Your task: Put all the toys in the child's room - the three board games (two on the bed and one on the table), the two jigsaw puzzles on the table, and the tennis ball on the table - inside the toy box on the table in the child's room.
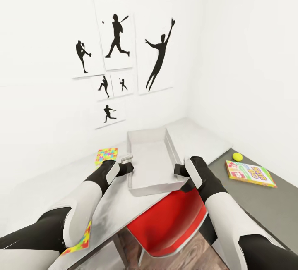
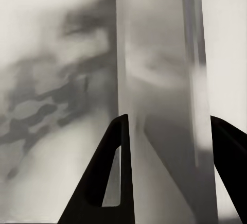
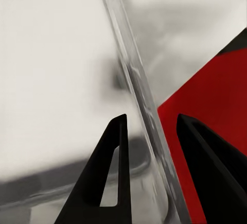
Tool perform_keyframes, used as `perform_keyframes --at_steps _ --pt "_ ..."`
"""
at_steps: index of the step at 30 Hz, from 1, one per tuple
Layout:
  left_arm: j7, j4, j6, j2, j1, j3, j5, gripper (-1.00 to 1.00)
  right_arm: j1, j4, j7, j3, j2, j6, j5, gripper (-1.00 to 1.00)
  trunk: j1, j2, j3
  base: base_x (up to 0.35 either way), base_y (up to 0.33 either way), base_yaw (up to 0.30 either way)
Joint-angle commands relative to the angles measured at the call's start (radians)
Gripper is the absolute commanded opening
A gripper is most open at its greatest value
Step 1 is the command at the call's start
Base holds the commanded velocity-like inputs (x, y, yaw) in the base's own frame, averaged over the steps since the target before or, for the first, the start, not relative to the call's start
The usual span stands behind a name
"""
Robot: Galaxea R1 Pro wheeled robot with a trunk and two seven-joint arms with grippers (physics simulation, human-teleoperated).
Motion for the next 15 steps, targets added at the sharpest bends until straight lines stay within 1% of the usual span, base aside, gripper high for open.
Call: perform_keyframes --at_steps 1,6,11,15 --pt "0.005 0.023 0.053 -0.002 0.0 0.001 0.011 -1.0 -0.001 -0.005 -0.008 0.003 0.001 -0.007 -0.03 -1.0 0.0 -0.002 -0.002 -0.065 0.051 0.0" --pt "0.005 0.023 0.052 -0.002 0.0 0.001 0.011 -1.0 -0.001 -0.005 -0.008 0.003 0.0 -0.007 -0.03 -1.0 0.0 -0.002 -0.002 -0.024 0.027 0.0" --pt "0.005 0.023 0.053 -0.002 0.0 0.001 0.011 -1.0 -0.001 -0.005 -0.008 0.003 0.0 -0.007 -0.03 -1.0 0.0 -0.002 -0.005 -0.003 0.106 0.0" --pt "0.005 0.023 0.052 -0.002 0.0 0.001 0.011 -1.0 -0.001 -0.005 -0.008 0.003 0.0 -0.007 -0.03 -1.0 0.0 -0.002 -0.009 0.0 0.035 0.0"
